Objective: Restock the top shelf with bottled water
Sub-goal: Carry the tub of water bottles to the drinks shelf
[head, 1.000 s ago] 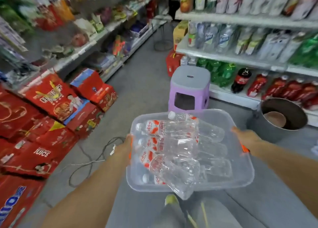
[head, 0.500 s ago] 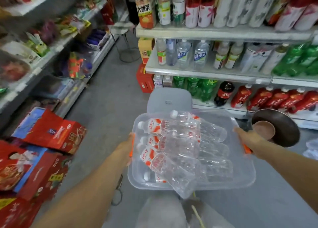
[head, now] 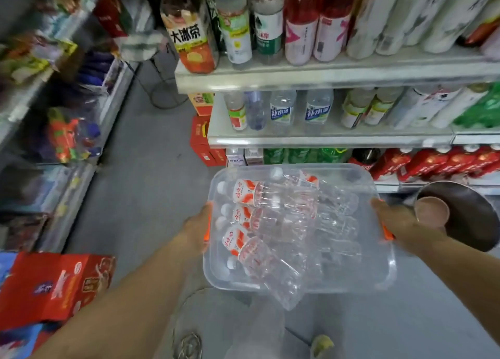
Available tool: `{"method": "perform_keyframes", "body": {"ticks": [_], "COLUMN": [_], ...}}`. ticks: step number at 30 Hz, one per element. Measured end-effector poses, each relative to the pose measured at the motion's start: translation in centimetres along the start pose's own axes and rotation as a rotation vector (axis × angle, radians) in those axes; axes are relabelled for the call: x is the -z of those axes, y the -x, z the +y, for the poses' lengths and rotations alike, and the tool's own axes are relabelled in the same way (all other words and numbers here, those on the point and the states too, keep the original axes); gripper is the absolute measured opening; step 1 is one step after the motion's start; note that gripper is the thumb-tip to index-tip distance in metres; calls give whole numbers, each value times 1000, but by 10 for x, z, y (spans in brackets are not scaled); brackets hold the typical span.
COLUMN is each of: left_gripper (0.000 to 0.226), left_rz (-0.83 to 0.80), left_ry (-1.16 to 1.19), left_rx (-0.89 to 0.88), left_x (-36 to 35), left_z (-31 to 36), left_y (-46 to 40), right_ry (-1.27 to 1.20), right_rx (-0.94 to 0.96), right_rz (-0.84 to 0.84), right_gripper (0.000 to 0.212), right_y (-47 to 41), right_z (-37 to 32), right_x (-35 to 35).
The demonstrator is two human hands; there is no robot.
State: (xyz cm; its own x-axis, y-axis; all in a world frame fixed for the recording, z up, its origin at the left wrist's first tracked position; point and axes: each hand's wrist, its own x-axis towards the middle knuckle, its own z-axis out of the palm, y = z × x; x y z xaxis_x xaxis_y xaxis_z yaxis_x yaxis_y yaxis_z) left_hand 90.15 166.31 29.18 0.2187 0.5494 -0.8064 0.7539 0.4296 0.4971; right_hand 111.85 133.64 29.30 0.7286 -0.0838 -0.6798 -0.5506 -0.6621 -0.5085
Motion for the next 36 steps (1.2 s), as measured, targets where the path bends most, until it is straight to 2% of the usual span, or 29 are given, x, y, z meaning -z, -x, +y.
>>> {"method": "perform_keyframes", "body": {"ticks": [4, 8, 10, 16, 21, 26, 28, 30, 33, 36], "left_gripper": [58, 71, 69, 69, 61, 52, 52, 62, 68, 67], "left_rz": [-66, 85, 121, 117, 85, 18, 14, 26, 147, 139], "left_ry": [-94, -47, -77, -108, -143, -206, -282, -442, -871, -996], "left_rx": [-97, 34, 48, 84, 74, 82, 34, -45, -295, -553], "left_x": [13, 7, 5, 1, -3, 5, 6, 4, -2, -11], "left_z": [43, 80, 91, 94, 99, 102, 104, 103, 110, 121], "left_y": [-38, -89, -107, -150, -152, -150, -144, -142, -111, -70], "right_ry": [13, -25, -50, 5, 16, 96, 161, 212, 301, 435], "right_rx": [-21, -16, -30, -80, -106, -79, -52, -26, 23, 103], "right_rz": [-6, 15, 10, -2, 19, 40, 33, 16, 5, -30], "right_gripper": [60, 56, 51, 50, 46, 55, 48, 42, 40, 31], "right_y": [-39, -74, -84, -107, -111, -108, -102, -90, -72, -40], "right_z": [-37, -55, -57, -54, -60, -60, -60, -61, -59, -54], "right_x": [-32, -58, -69, -91, -92, -94, -92, -87, -75, -53]}}
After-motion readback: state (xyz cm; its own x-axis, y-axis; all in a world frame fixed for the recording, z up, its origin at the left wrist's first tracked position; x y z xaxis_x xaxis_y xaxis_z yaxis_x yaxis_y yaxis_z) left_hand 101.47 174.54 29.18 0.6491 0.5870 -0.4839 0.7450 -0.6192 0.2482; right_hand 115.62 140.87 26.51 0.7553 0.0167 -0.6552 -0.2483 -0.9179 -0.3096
